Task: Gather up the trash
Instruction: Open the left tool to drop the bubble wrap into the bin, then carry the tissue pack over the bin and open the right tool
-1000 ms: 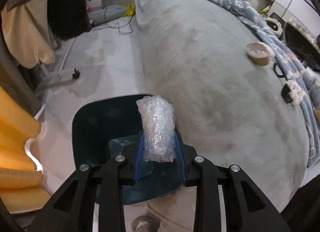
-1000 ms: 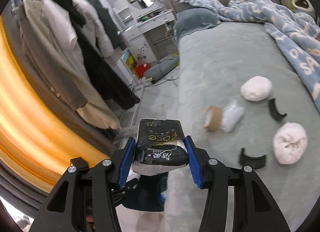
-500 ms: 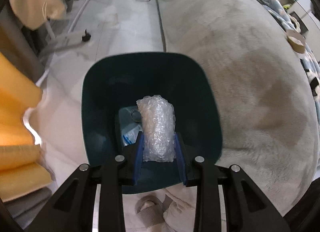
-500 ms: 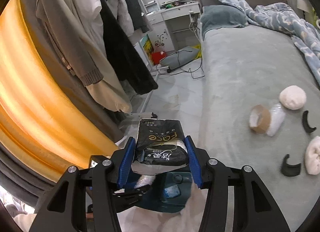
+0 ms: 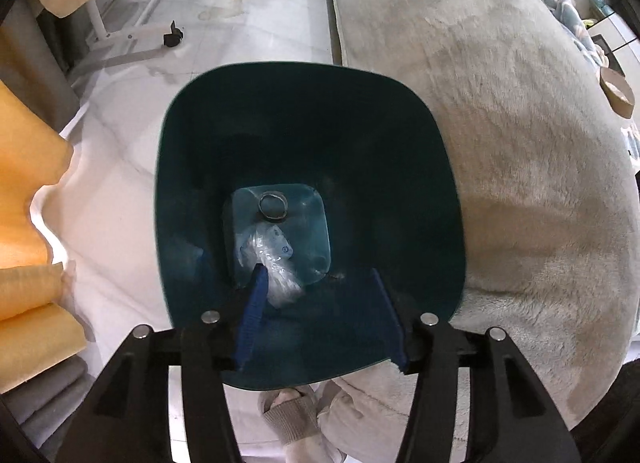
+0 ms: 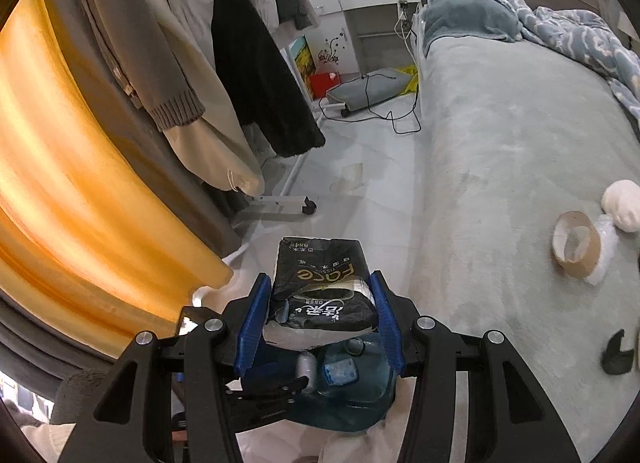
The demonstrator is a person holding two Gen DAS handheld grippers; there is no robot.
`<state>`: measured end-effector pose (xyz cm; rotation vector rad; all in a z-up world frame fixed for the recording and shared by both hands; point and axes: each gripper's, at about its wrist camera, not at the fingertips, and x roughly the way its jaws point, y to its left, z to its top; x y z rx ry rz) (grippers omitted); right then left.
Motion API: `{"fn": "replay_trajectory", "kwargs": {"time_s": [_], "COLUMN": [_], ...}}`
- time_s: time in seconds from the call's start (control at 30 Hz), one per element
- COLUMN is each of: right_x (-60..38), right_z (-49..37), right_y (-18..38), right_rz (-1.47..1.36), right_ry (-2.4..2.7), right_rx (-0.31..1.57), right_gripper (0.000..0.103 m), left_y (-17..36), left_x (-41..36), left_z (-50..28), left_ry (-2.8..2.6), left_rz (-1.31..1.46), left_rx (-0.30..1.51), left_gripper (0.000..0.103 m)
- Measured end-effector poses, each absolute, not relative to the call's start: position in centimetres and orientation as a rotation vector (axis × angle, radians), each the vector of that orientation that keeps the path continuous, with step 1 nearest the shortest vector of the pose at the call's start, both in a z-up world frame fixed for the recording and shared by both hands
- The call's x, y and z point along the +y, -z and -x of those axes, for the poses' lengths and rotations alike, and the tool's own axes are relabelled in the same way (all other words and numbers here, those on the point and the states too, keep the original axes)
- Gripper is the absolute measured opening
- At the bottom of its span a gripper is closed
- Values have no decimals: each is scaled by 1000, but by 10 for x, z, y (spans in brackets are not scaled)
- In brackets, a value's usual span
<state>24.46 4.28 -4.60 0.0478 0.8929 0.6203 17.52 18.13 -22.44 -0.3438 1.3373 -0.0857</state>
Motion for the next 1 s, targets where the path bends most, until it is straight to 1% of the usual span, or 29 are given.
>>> {"fn": "replay_trajectory", "kwargs": {"time_s": [0.17, 0.47, 0.5, 0.7, 0.97, 1.0], "right_x": [48, 61, 62, 76, 106, 108], "right_z": [-253, -266, -267, -275, -278, -280], "right_y": [56, 97, 102, 129, 158, 160], "right_rz": [-45, -9, -3, 36, 94, 98], "right_ry": [-612, -602, -603, -613, -654, -657], "right_rx": [917, 1010, 1023, 1078, 1123, 1126], "right_gripper": [51, 51, 51, 51, 51, 51], "left_y": [210, 176, 169, 133, 107, 103], "left_x": [196, 221, 221, 220, 236, 239], "left_z": [-170, -155, -153, -141, -140, -142], "left_ry": [80, 43, 40, 68, 47, 37], "left_rz": [361, 328, 316, 278, 320, 320], "left_rx": [1279, 1174, 1165, 1068, 941, 929], "left_gripper": [59, 58, 56, 53, 52, 49]}}
